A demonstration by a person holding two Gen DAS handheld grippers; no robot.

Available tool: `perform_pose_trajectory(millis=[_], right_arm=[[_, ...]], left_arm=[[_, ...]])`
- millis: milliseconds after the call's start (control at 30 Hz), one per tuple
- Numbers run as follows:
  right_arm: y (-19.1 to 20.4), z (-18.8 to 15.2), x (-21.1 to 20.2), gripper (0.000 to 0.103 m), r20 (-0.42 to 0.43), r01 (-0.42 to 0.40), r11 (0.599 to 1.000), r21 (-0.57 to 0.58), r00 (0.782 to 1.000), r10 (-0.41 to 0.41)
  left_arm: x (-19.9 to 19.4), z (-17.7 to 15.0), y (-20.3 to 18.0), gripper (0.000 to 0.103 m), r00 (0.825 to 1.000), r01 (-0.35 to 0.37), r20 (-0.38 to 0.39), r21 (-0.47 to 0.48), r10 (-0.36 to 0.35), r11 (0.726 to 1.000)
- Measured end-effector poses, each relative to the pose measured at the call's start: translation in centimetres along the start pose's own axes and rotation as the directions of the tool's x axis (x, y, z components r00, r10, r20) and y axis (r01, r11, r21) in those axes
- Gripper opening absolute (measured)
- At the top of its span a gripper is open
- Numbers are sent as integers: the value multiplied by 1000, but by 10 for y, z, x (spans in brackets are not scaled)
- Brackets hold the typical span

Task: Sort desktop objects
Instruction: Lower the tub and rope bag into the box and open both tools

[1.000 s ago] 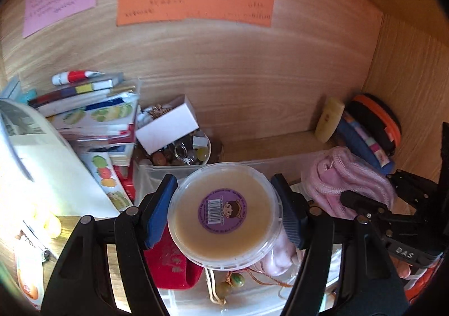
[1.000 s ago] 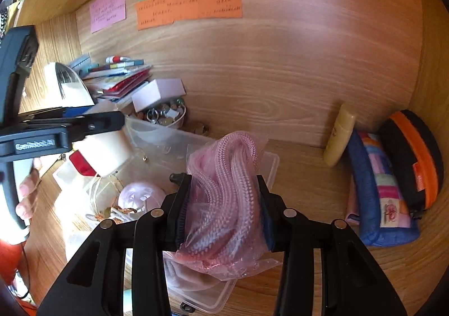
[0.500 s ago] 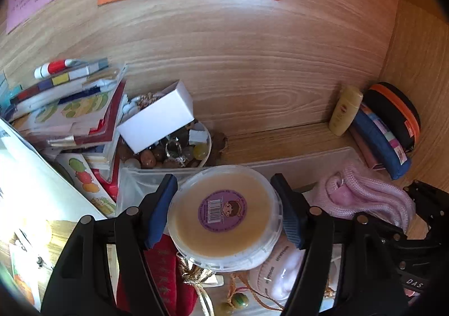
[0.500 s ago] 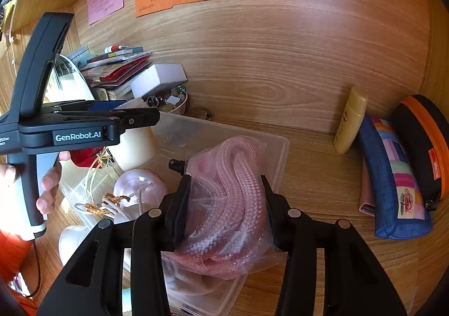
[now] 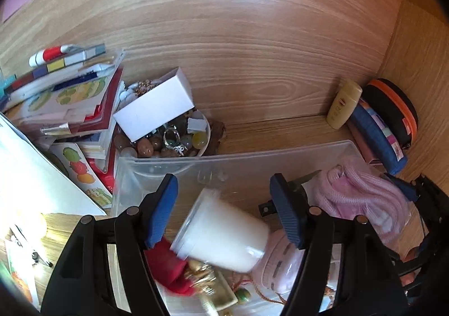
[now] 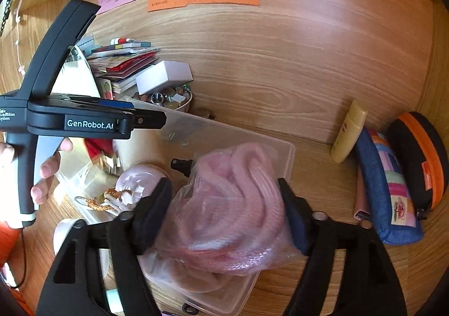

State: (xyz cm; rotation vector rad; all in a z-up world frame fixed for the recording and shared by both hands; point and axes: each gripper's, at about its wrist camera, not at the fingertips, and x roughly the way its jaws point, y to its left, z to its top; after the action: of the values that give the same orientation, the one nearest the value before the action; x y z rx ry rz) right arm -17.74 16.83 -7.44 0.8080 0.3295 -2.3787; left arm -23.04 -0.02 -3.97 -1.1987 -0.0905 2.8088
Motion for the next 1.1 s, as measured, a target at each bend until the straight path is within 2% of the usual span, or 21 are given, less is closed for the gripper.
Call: perform_pose_trajectory(millis=[233,300,400,500,567,633,967,1033,1067,1100], right_arm=[[-1,1,-7,78,29,-7,1000,-4,1000,7],[-2,2,-11,78,51,-5,1000,-3,999,5],[-2,3,-16,86,71,0,1000,1,998,0],[-1,5,-19,88,73,23,1000,-8,997,-22],[-2,6,-23,89,73,30,1000,-1,997,-29],[-3,7,-27,89,72,42,999,3,997,-43],[-3,-6,-51,89,97,59,998,7,994,-59],[-4,-7,-57,89,107,42,999,17,993,-44],[-5,-8,-59,89,109,30,999,23,994,-32],[-4,-9,-61,94,107,22,999,26,994,-25]], left_arm=[[-12,-2,-3,68,999,-14,42,34,12,999],[-19,-2,-6,72,998,-18,54,40,16,999],[-30,-3,-11,79,997,-42,74,57,38,997],[-42,-5,-16,82,994,-63,91,75,56,995],[-51,-8,-16,91,992,-76,107,80,67,994],[-61,-12,-14,94,989,-92,123,76,82,993],[-88,-29,-13,94,985,-88,155,60,78,994],[-93,-33,-13,94,985,-85,157,57,75,995],[-96,-35,-13,94,984,-87,159,57,77,995],[-97,-37,-14,94,984,-88,160,56,78,995]])
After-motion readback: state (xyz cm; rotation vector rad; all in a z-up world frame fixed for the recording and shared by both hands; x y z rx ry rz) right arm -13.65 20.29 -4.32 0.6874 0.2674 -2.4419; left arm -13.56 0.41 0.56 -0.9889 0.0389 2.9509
